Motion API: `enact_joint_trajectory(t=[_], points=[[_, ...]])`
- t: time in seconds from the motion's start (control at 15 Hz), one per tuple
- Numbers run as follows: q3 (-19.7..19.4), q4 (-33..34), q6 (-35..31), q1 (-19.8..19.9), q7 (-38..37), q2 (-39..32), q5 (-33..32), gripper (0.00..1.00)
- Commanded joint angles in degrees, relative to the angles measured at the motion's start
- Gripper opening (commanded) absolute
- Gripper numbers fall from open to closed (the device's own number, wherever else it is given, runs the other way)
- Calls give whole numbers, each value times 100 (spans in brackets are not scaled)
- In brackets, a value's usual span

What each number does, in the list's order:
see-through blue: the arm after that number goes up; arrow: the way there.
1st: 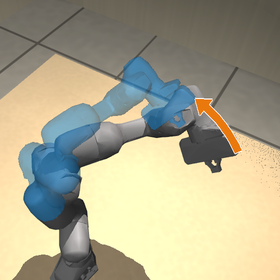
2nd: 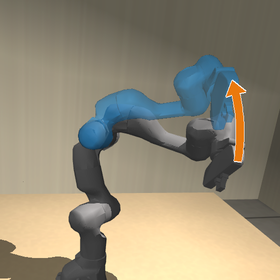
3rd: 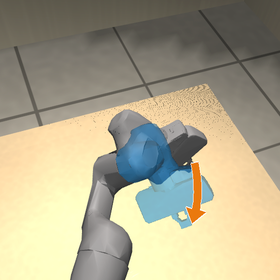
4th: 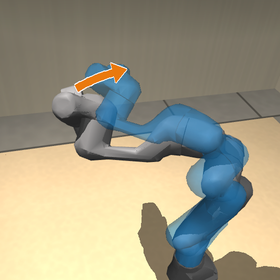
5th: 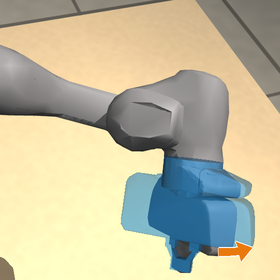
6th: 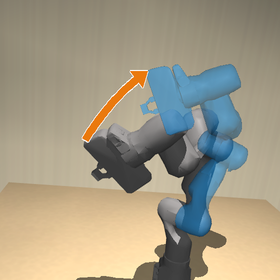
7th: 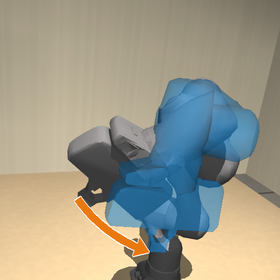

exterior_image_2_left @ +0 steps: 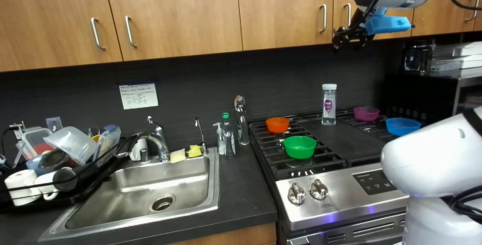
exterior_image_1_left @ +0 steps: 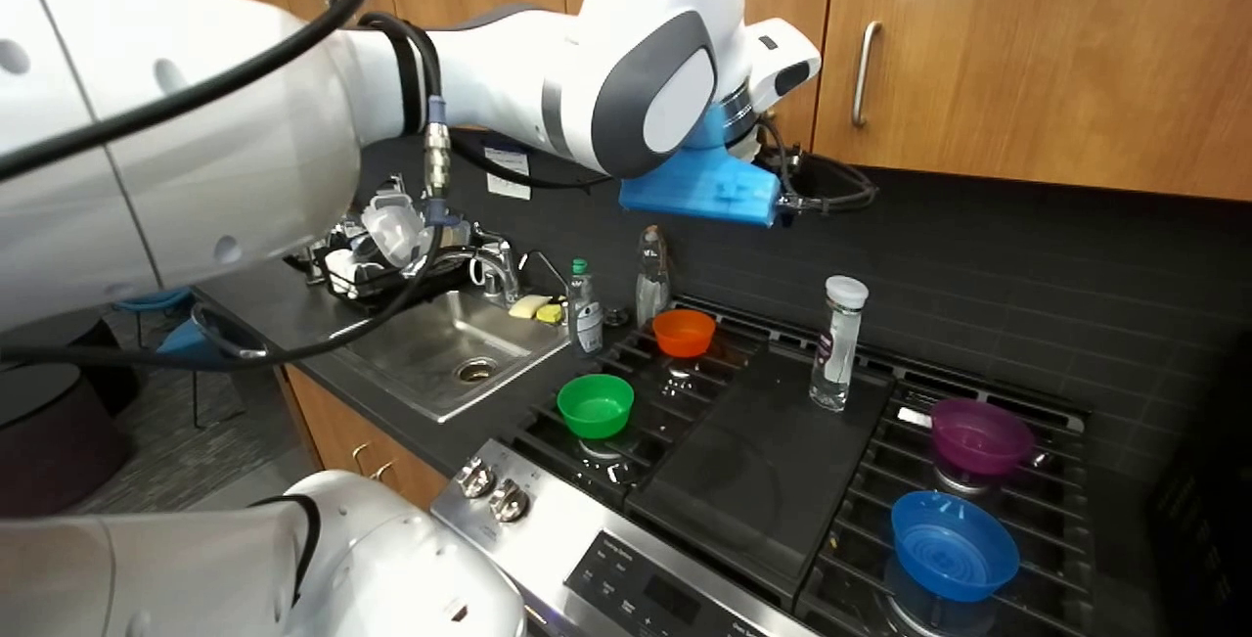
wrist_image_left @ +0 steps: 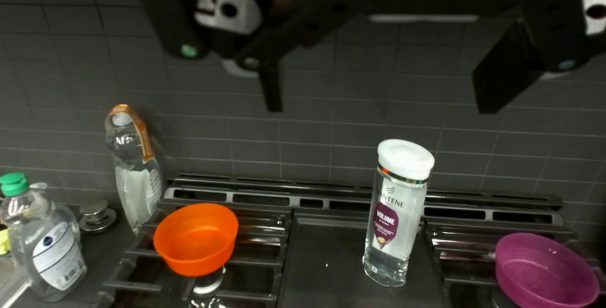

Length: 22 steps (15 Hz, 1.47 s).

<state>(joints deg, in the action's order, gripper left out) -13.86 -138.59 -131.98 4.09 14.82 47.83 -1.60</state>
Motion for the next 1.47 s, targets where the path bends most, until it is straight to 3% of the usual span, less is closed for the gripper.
enact_joint_trajectory(t=[0.0, 0.27, 0.67, 1.07, 1.4], points=[[-131, 77, -255, -27, 15, -6, 110, 100], [-437, 295, -824, -27, -42, -90, 269, 100], [-1058, 929, -1554, -702, 322, -509, 926, 100], [-1494, 1521, -1822, -1296, 721, -981, 1274, 100], [-1435, 1516, -1803, -1151, 753, -1010, 1279, 100]])
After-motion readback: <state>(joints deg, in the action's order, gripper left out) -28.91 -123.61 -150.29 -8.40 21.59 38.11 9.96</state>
